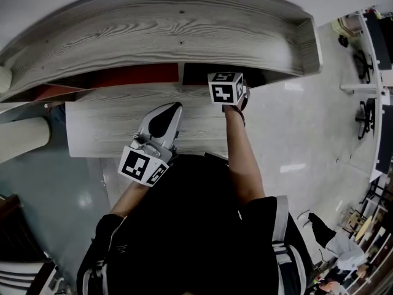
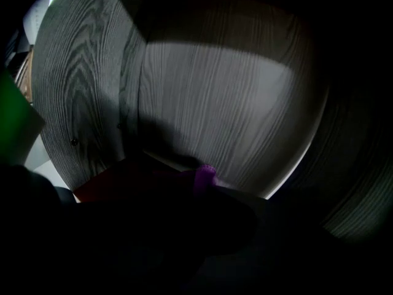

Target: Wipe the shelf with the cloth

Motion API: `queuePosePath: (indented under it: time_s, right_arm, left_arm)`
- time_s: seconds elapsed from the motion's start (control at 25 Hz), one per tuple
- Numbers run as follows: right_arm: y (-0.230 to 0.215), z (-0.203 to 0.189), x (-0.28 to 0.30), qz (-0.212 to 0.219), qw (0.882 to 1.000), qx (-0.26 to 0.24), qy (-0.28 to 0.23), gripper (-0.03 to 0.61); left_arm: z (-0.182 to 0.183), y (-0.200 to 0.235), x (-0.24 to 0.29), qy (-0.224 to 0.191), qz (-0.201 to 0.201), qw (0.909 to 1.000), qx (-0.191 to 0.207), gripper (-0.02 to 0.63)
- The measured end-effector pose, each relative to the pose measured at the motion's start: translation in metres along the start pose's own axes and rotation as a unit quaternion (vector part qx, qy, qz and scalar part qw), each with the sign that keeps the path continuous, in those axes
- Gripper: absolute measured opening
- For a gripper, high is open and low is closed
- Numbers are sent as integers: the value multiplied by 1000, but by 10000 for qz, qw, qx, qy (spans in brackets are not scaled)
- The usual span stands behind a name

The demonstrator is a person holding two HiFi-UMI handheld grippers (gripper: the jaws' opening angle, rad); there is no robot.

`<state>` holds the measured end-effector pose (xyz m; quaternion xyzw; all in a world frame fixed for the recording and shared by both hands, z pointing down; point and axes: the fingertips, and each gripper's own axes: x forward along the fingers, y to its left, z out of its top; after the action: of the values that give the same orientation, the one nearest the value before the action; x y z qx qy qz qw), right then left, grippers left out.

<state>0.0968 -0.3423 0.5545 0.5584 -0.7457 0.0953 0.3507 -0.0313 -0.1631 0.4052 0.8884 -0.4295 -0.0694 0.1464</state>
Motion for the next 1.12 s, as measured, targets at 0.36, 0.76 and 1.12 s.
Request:
queuePosePath:
  time_s: [0.36, 0.76, 1.12]
  right_arm:
    - [38, 22, 13, 659, 9971, -375, -82, 49]
    - [78, 37, 16, 1346, 9862, -946, -174, 49]
    - [101, 38, 8, 1846, 9714, -1470, -280, 49]
  left_arm:
    - [-1, 6, -5, -10, 197, 9998, -23, 3]
    - [0, 5, -11, -57, 317, 9995, 0, 3]
    - [3, 1, -17, -111, 321, 9994, -32, 3]
